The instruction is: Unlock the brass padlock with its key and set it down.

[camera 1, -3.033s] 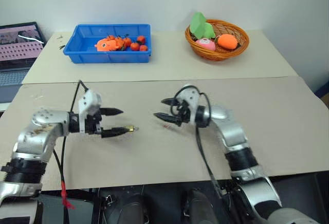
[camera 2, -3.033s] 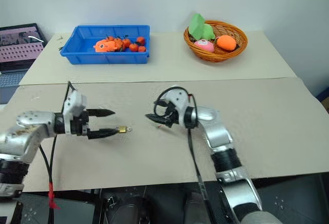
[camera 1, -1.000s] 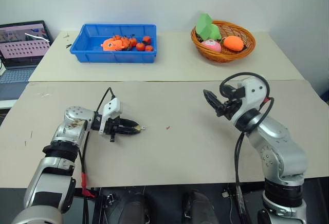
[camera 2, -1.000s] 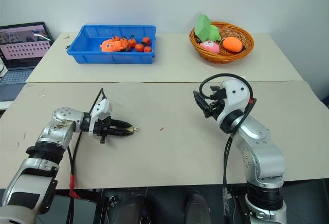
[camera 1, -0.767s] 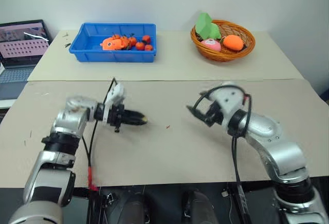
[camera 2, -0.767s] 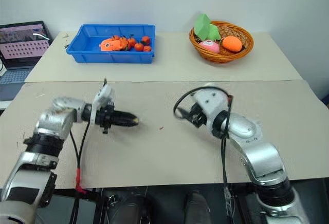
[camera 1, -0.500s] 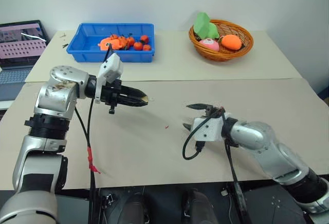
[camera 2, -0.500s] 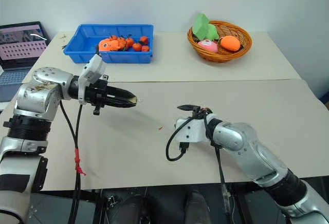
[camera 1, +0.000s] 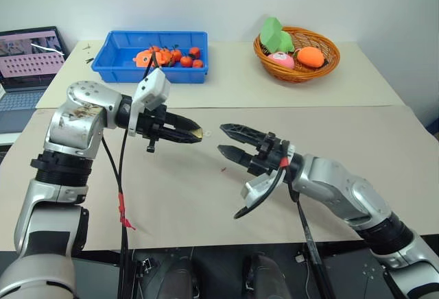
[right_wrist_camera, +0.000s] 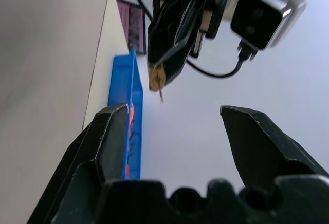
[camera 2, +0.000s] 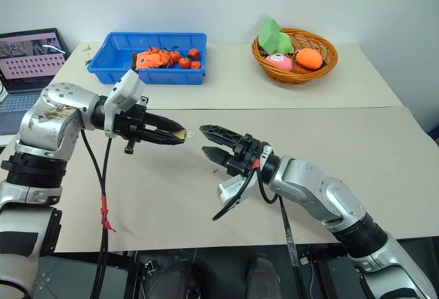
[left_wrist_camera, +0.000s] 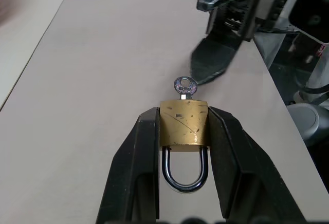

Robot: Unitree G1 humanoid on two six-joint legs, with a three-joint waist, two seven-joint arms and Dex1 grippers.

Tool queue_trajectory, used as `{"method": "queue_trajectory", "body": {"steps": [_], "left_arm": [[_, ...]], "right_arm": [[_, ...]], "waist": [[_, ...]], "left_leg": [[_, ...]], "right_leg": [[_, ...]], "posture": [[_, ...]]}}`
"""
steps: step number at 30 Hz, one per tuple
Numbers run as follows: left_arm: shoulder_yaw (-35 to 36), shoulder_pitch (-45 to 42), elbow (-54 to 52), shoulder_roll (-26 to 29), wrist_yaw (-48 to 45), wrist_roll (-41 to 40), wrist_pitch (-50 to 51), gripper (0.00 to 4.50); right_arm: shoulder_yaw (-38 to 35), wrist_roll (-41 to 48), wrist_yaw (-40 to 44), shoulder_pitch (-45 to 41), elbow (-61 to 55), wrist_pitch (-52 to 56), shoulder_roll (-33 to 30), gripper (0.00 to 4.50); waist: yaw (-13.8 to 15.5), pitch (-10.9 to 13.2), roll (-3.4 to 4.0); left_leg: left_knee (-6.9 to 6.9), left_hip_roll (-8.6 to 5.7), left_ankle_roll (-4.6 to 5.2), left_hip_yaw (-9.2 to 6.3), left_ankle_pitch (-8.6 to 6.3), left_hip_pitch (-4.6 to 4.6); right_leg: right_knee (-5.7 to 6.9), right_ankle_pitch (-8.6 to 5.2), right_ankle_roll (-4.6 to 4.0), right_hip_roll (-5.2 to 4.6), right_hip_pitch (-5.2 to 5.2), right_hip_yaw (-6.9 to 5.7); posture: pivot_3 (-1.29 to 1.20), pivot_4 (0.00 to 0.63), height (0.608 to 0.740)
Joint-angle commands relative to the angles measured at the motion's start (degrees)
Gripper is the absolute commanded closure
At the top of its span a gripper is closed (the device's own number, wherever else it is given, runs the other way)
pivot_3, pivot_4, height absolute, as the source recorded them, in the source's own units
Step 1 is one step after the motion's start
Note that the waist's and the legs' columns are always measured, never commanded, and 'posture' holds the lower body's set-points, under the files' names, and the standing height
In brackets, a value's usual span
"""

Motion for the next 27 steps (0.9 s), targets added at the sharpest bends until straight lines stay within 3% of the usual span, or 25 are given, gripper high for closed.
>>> {"method": "queue_trajectory", "body": {"steps": [1,12,27], "left_arm": [[0.30,-1.61,0.67,0.45,0.42,0.55,-2.01,3.69],[0.37,-0.96,-1.25,0.93,-0.65,-0.89,-0.19,3.69],[-1.61,1.53,-3.22,1.29,-2.38,-0.58,-1.94,3.69]], "right_arm": [[-1.16,-1.55,-0.56,-1.93,1.02,-3.90,1.20,1.08],[-2.07,-9.55,-3.59,-4.97,9.05,-9.51,1.25,1.08],[-3.29,-9.72,-2.89,-5.65,8.13,-10.98,2.51,1.08]], "waist": [[-0.02,0.00,0.00],[-0.05,0.00,0.00],[-0.16,0.00,0.00]], "left_leg": [[0.02,0.00,0.00,-0.01,0.00,0.00],[0.14,0.01,0.00,0.00,0.00,-0.01],[0.25,0.05,0.00,-0.05,0.00,-0.01]], "right_leg": [[0.04,0.00,0.00,0.00,0.00,0.01],[0.14,-0.01,-0.03,0.00,-0.01,0.01],[0.22,-0.02,-0.04,0.00,-0.02,0.03]], "posture": [[0.00,0.150,0.676],[0.00,0.150,0.676],[0.00,0.150,0.676]]}}
